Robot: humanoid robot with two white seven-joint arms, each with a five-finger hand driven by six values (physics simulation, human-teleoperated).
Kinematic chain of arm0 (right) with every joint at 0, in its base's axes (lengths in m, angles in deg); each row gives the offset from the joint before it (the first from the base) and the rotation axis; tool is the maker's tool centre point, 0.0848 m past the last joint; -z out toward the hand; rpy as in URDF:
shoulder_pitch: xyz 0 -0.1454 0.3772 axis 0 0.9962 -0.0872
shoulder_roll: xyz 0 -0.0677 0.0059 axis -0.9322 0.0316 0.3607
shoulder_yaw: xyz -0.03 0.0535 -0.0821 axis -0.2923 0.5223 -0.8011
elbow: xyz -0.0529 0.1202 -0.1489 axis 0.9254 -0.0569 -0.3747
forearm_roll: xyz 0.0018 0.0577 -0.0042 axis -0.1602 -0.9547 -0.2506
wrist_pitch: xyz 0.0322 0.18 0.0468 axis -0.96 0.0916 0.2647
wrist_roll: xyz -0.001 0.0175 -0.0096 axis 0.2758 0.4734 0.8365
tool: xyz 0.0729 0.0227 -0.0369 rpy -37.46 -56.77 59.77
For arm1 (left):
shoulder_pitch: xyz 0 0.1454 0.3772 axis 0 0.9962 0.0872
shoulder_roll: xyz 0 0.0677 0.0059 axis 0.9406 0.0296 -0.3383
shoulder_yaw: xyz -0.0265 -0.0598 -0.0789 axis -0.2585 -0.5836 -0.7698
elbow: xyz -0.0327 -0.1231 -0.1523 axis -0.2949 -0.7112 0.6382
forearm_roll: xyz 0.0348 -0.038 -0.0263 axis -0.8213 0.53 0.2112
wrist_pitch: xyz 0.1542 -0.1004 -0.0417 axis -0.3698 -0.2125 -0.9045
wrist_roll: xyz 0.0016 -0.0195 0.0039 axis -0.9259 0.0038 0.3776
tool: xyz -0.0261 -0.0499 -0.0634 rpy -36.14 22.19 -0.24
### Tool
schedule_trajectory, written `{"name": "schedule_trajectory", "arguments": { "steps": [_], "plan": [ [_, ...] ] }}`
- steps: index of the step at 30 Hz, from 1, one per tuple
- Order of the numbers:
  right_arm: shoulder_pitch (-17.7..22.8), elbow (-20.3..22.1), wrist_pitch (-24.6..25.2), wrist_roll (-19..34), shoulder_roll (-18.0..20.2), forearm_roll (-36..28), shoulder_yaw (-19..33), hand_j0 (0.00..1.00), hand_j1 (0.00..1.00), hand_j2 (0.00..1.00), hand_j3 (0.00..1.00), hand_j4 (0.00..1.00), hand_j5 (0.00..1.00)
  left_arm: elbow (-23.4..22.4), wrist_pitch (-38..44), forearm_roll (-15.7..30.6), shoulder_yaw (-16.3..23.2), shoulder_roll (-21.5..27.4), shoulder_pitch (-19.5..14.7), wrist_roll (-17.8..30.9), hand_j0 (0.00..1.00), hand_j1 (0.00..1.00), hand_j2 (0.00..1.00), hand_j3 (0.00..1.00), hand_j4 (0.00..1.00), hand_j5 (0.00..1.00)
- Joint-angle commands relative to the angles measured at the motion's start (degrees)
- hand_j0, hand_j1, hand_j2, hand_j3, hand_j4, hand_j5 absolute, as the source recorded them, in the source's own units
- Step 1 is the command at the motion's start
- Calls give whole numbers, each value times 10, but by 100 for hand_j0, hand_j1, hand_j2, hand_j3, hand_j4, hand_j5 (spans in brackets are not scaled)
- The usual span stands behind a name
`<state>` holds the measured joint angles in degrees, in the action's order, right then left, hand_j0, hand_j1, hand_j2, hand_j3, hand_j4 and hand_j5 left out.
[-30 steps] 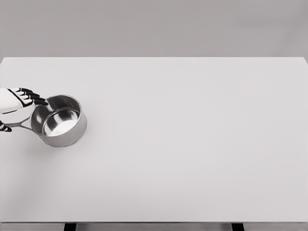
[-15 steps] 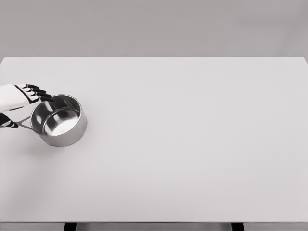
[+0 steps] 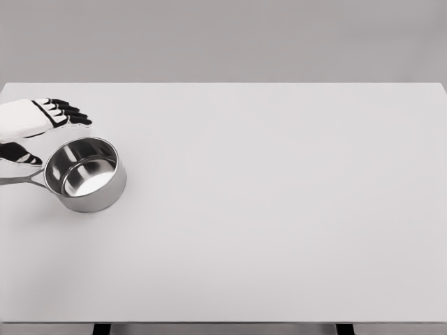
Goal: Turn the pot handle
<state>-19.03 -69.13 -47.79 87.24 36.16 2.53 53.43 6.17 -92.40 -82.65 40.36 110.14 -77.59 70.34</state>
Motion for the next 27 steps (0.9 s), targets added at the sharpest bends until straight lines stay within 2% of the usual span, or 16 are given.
{"name": "schedule_trajectory", "arguments": {
  "steps": [1,2,3,7,9,11,14,16,17,18,19,20,22,23,24,27],
  "plan": [
    [0,0,0,0,0,0,0,100,100,100,100,100,100,-69,0,8,-31,-49,-2,0,100,100,100,100,100,100],
    [0,0,0,0,0,0,0,100,100,100,100,100,100,-126,0,8,-52,-76,-4,2,100,100,100,100,100,100],
    [0,0,0,0,0,0,0,100,100,100,100,100,100,-160,0,8,-69,-100,-5,3,100,100,100,100,100,100],
    [0,0,0,0,0,0,0,100,100,100,100,100,100,-264,0,0,-131,-159,-7,38,100,100,100,100,100,100],
    [0,0,0,0,0,0,0,100,100,100,100,100,100,-290,0,-11,-137,-185,-11,41,100,100,100,100,100,100],
    [0,0,0,0,0,0,0,100,100,100,100,100,100,-293,0,-27,-137,-195,-11,40,100,100,100,100,100,100],
    [0,0,0,0,0,0,0,100,100,100,100,100,100,-283,0,-24,-136,-193,-16,40,100,100,100,100,100,100],
    [0,0,0,0,0,0,1,100,100,100,100,100,100,-241,0,-21,-134,-165,-15,39,100,100,100,100,100,100],
    [0,0,0,0,0,0,0,100,100,100,100,100,100,-237,0,-20,-133,-158,-13,39,100,100,100,100,100,100],
    [0,0,0,0,0,0,0,100,100,100,100,100,100,-234,0,-19,-128,-137,-8,37,100,100,100,100,100,100],
    [0,0,0,0,0,0,0,100,100,100,100,100,100,-210,0,-17,-119,-107,-4,34,100,100,100,100,100,100],
    [0,0,0,0,0,0,0,100,100,100,100,100,100,-182,0,8,-103,-76,1,34,100,100,100,100,100,100],
    [0,0,0,0,0,0,0,100,100,100,100,100,100,-122,0,72,-45,-28,11,35,100,100,100,100,100,100],
    [0,0,0,0,0,0,0,100,100,100,100,100,100,-93,0,73,-21,-21,11,35,100,100,100,100,100,100],
    [0,0,0,0,0,0,1,100,100,100,100,100,100,-81,0,73,8,-21,13,35,100,100,100,100,100,100],
    [0,0,0,0,0,0,0,100,100,100,100,100,100,-86,0,80,21,-19,15,34,100,100,100,100,100,100]
  ]
}}
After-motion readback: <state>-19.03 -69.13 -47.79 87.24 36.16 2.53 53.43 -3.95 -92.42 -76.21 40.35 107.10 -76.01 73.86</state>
